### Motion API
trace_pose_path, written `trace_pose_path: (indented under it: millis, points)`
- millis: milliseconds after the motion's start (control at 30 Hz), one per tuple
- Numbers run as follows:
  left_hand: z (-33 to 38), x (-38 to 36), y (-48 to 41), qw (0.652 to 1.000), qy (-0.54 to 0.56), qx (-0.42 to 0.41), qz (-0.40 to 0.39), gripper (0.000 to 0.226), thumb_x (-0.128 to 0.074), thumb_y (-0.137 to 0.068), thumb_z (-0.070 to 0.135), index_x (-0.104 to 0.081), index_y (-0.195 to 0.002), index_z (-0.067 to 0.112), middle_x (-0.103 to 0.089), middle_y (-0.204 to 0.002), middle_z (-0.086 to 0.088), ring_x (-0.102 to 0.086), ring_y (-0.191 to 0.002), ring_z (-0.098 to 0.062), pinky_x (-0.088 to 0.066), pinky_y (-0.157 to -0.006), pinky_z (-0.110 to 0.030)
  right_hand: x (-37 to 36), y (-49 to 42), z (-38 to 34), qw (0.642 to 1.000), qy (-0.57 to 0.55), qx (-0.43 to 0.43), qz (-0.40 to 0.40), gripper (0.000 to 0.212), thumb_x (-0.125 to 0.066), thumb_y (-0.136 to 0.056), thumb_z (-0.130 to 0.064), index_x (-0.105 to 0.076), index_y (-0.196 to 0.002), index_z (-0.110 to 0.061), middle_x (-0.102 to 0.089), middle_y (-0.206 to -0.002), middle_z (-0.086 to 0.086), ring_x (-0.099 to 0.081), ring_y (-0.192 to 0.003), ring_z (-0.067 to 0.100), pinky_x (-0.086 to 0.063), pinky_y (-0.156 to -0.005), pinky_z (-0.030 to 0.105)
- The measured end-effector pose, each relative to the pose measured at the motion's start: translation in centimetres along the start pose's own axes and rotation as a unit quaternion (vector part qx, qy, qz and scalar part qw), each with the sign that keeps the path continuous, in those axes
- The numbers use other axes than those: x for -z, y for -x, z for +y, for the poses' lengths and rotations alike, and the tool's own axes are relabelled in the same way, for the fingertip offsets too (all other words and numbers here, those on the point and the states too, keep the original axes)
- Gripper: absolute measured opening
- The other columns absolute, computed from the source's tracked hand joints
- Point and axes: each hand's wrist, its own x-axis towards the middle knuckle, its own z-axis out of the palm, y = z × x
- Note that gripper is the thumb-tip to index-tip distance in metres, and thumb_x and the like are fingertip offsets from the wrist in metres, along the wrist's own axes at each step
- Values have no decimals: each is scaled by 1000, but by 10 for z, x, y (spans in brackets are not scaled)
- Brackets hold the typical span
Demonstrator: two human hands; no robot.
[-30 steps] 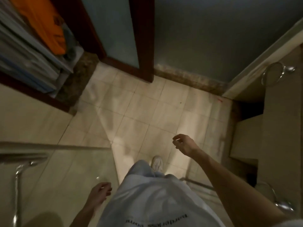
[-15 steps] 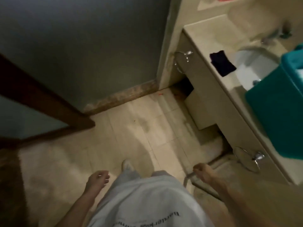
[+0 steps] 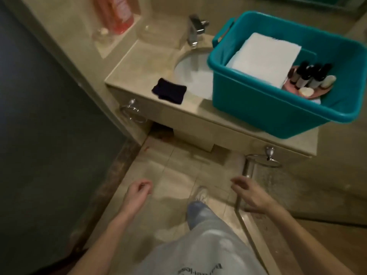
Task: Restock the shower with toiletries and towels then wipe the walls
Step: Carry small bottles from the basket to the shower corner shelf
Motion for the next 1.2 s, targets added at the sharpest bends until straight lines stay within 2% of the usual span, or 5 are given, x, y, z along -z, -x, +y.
trace_pose_path:
  millis: [133, 333, 600, 933, 1200]
  points:
    - [110, -34, -24, 989, -57, -135, -38, 19, -62, -99, 17, -66, -116, 23, -70, -108, 7, -65, -103, -5, -50, -82, -12, 83, -18, -76, 983, -63, 116, 128, 24, -63, -97, -28, -66, -120, -27, -70, -109, -13, -66, -100, 1, -51, -89, 20]
    - [261, -90, -48, 938, -93, -317, -105, 31, -61, -99, 17, -61, -129, 26, -68, -119, 16, -63, -113, 1, -51, -95, -15, 185, -34, -144, 909, -110, 235, 327, 18, -63, -97, -16, -71, -112, -20, -72, -104, -15, -68, -93, 5, -50, -82, 15]
    - [395, -172, -72, 837, -141, -500, -169, 30, -62, -98, 18, -61, -128, 19, -67, -119, 10, -63, -113, -6, -51, -96, -20, 247, -66, -115, 900, -78, 107, 415, 26, -61, -95, -24, -66, -120, -27, -69, -114, -15, -63, -105, 1, -53, -93, 30]
    - [495, -295, -162, 754, -263, -521, -300, 31, -59, -97, 28, -58, -127, 26, -64, -124, 9, -58, -114, -8, -48, -102, -34, 292, -122, -95, 882, -52, -143, 446, 35, -62, -87, -35, -59, -122, -32, -67, -117, -10, -65, -101, 14, -53, -86, 39]
    - [508, -359, -203, 716, -324, -510, -349, 35, -60, -89, 45, -57, -123, 40, -69, -114, 12, -61, -101, -12, -53, -90, -39, 295, -160, -105, 857, 16, -186, 480, 33, -61, -88, -39, -56, -120, -33, -61, -119, -10, -67, -91, 21, -54, -72, 42]
